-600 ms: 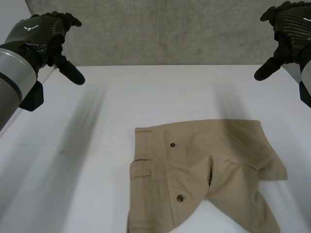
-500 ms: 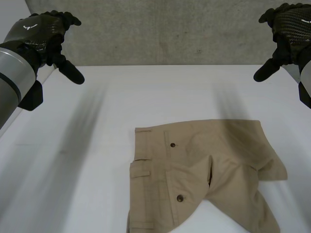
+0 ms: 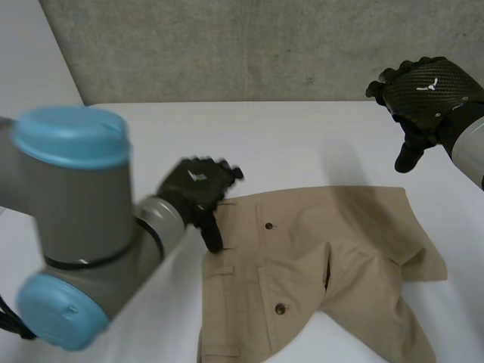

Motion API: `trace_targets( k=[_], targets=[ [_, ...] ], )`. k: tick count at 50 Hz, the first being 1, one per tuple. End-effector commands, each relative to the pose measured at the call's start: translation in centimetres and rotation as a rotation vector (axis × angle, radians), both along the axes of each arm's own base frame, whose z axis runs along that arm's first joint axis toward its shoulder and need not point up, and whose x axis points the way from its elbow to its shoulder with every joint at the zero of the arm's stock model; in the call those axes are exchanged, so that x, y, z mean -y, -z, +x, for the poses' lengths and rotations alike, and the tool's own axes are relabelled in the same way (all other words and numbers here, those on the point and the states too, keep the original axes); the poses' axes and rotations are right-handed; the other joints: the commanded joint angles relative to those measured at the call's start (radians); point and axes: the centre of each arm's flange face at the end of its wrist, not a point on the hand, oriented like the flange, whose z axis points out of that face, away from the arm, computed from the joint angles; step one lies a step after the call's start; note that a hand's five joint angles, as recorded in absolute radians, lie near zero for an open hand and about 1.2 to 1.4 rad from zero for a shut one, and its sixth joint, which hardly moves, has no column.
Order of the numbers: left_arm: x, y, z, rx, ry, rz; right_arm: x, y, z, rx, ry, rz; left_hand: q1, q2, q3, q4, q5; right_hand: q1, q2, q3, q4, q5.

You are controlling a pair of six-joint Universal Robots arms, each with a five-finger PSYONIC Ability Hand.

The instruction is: Fold the shorts.

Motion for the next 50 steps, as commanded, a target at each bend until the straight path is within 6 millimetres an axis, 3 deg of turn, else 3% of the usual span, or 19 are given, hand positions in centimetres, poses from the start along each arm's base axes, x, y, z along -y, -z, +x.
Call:
trace_targets(
  k=[1,7,11,19,27,28,31,32,36,38,42,45,50],
  targets=[
    [-0.7,4.4,-1.0,0.090,0.015,0.082,0.1,0.3,0.1,0.002,0.002,0.008,0.173,0.177,0.160,0.176,0.171,-0.033,-0.055,-0.037,-0.059,-0.070],
    [-0.7,6.5,-1.2,0.135,0.005,0.114,0.2,0.4,0.1,0.002,0.002,0.009,0.395,0.400,0.382,0.399,0.393,-0.033,-0.055,-0.037,-0.059,-0.070],
    [0.1,6.1,-1.0,0.130,-0.046,0.079,0.1,0.4,0.1,0.000,0.002,0.010,1.175,1.179,1.162,1.179,1.173,-0.033,-0.055,-0.037,-0.059,-0.070],
    [3.1,3.1,0.1,0.088,-0.233,-0.110,0.0,0.5,0.1,0.000,-0.003,0.013,1.177,1.181,1.163,1.180,1.175,-0.033,-0.055,-0.037,-0.059,-0.070],
    [9.7,-1.1,4.9,0.222,-0.381,-0.373,-0.1,0.7,0.2,-0.002,-0.007,0.019,1.177,1.181,1.163,1.180,1.175,-0.033,-0.055,-0.037,-0.059,-0.070],
    [11.4,-2.0,6.3,0.256,-0.427,-0.433,-0.1,0.8,0.2,-0.003,-0.007,0.021,1.177,1.181,1.163,1.180,1.175,-0.033,-0.055,-0.037,-0.059,-0.070],
    [14.0,-3.4,8.9,0.304,-0.513,-0.524,-0.1,0.7,0.3,-0.002,-0.009,0.019,1.177,1.181,1.163,1.180,1.175,-0.033,-0.055,-0.037,-0.059,-0.070],
    [15.5,-4.4,10.9,0.337,-0.575,-0.581,-0.2,0.8,0.3,-0.003,-0.009,0.021,1.177,1.181,1.163,1.180,1.175,-0.033,-0.055,-0.037,-0.059,-0.070],
    [18.0,-6.1,14.3,0.402,-0.682,-0.690,-0.2,0.7,0.3,-0.002,-0.009,0.018,1.177,1.181,1.163,1.180,1.175,-0.033,-0.055,-0.037,-0.059,-0.070],
    [18.4,-6.8,14.8,0.410,-0.705,-0.728,-0.2,0.7,0.3,-0.002,-0.009,0.019,1.177,1.181,1.163,1.180,1.175,-0.033,-0.055,-0.037,-0.059,-0.070],
    [18.1,-8.6,15.0,0.379,-0.729,-0.793,-0.2,0.7,0.3,0.000,-0.010,0.018,1.177,1.181,1.163,1.180,1.175,-0.033,-0.055,-0.037,-0.059,-0.070],
    [17.1,-9.2,13.9,0.318,-0.709,-0.802,-0.2,0.7,0.3,0.000,-0.010,0.017,1.177,1.181,1.163,1.180,1.175,-0.033,-0.055,-0.037,-0.059,-0.070],
    [13.2,-9.2,8.1,0.107,-0.544,-0.779,-0.1,0.6,0.3,0.001,-0.010,0.012,1.177,1.181,1.163,1.180,1.175,-0.033,-0.055,-0.037,-0.059,-0.070]
  ],
)
